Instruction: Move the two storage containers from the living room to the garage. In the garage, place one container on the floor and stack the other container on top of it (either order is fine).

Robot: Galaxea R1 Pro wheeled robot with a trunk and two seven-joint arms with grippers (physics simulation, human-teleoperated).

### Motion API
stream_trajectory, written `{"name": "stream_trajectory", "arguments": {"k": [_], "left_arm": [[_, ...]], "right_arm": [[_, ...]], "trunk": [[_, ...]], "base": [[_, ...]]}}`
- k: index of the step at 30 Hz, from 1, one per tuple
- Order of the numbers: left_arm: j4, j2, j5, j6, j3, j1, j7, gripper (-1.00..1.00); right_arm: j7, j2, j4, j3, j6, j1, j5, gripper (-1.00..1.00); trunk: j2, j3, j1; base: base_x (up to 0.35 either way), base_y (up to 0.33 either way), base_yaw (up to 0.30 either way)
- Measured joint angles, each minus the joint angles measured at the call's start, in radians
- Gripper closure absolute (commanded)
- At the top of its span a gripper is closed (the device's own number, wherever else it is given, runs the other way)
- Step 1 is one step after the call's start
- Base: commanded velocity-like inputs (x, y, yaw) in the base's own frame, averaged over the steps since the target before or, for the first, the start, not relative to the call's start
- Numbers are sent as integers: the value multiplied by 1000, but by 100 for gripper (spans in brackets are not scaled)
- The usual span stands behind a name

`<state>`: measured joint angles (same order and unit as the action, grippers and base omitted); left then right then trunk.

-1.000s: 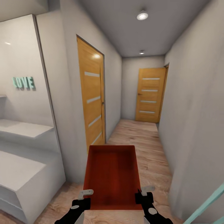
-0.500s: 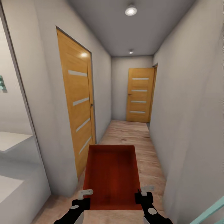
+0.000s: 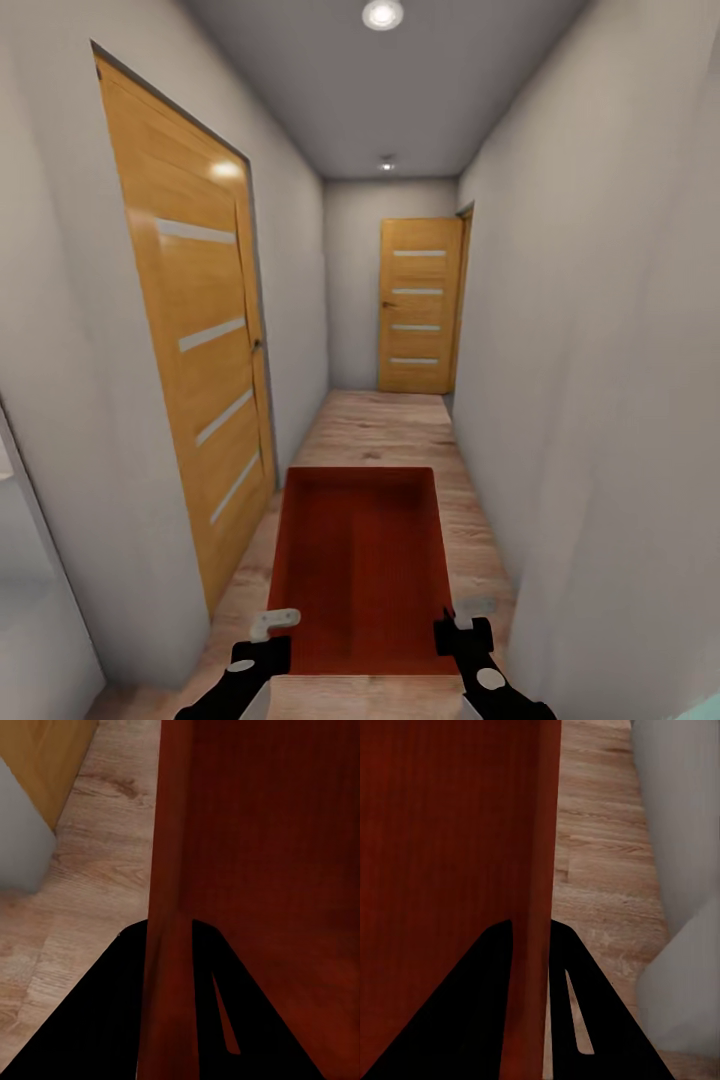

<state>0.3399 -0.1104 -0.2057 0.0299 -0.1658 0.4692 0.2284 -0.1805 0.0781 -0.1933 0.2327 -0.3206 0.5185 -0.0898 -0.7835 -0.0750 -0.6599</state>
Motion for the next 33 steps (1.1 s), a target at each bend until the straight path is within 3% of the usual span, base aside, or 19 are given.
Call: {"name": "stream_trajectory", "arguments": {"k": [33], "left_arm": [[0, 1, -1, 0, 0, 0, -1, 100]], "right_arm": [[-1, 1, 0, 1, 0, 0, 0, 100]], "trunk": [[0, 0, 0]], "base": [[323, 0, -1]]}}
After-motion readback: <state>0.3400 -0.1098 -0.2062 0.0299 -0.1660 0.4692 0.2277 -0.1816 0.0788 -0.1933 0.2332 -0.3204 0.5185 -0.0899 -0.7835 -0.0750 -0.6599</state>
